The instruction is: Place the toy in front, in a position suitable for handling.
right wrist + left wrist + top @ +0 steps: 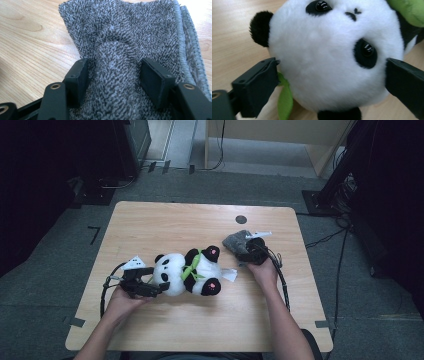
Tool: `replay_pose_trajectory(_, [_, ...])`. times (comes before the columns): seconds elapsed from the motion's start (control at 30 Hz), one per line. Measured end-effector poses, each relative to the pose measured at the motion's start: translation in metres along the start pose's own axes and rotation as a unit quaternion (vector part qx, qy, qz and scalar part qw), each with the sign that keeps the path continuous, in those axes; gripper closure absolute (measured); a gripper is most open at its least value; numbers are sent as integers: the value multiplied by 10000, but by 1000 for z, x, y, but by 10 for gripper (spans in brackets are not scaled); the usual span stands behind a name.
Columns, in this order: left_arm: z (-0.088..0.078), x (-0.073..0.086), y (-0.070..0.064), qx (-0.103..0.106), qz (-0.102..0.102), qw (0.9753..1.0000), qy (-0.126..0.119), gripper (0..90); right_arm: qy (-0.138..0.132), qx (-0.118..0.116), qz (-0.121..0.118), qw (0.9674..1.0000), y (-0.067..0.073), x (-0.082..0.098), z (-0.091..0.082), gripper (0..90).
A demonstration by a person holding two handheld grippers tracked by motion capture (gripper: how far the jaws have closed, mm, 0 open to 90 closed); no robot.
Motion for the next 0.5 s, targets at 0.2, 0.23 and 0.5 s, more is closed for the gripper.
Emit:
replay_pose_trajectory(0.2, [4,5,-1,122,290,9995,11,0,-156,-60,107,9998,0,-6,-5,414])
replay_pose_trajectory(0.23, [4,5,-1,122,290,9995,-9,0,-224,-50,109,9997,0,-8,-6,414])
replay_pose_trajectory(0.5, [1,6,0,134,194,9997,-5,135,-46,131,-162,9998,0,-2,1,529])
Point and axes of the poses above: each handheld gripper's, and its own axes: z roughly forward along the jaws, x roughly out of its underside, y roughly to its left, the point moved 8 cm from there along z, roughly forward along the jaws, and after that the axes turned 2 degrees about -y, right-handed, at the moved point
